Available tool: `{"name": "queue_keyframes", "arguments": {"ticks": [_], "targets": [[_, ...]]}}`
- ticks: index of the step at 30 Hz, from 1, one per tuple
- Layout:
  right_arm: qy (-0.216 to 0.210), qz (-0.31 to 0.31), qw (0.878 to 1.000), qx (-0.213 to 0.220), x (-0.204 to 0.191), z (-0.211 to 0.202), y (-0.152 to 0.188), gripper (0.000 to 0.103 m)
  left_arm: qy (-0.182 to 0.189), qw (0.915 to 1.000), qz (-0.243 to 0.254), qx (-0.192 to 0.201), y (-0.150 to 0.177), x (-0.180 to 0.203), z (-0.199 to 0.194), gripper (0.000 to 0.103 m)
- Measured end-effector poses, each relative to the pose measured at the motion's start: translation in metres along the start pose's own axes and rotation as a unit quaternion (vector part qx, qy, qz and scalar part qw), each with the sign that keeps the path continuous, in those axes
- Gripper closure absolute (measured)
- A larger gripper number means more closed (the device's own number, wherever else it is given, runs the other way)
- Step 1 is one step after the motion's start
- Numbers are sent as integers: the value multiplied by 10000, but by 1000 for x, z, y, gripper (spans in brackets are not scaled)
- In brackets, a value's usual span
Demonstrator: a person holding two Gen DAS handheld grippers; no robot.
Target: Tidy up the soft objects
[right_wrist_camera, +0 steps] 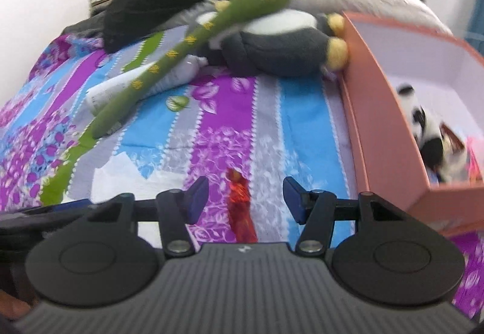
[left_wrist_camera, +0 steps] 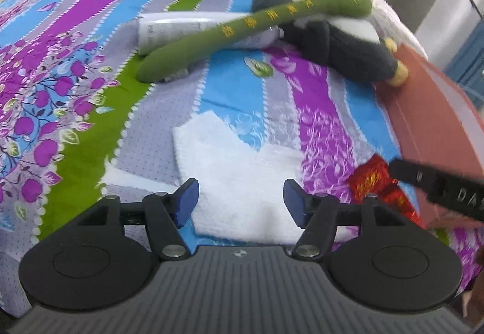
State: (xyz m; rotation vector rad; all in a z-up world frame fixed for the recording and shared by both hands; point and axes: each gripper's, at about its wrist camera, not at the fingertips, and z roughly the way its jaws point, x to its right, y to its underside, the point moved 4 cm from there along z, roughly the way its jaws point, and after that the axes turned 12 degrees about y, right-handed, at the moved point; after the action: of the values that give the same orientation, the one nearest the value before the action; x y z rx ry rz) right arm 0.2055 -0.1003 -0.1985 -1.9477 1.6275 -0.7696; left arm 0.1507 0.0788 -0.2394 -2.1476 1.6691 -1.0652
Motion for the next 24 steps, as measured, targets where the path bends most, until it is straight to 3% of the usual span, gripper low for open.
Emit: {"name": "queue_keyframes", "arguments": {"ticks": [8,12,15,24], "targets": [[120,-400,9990,-142,-12,27,6,48,-206,9985,464,-220,11,5,16,31],[-224,-73,9987,-457,-9,39,11,61,-256,9963,763,-312,14,12,22,25],[-508,246,9961,-683,-7,45,17,77,-306,9949,899,-352,17,15,25,24],[-476,408,9959,-656,2,43,17,79,-507,9902,1254,-356,23,21,30,28]]}}
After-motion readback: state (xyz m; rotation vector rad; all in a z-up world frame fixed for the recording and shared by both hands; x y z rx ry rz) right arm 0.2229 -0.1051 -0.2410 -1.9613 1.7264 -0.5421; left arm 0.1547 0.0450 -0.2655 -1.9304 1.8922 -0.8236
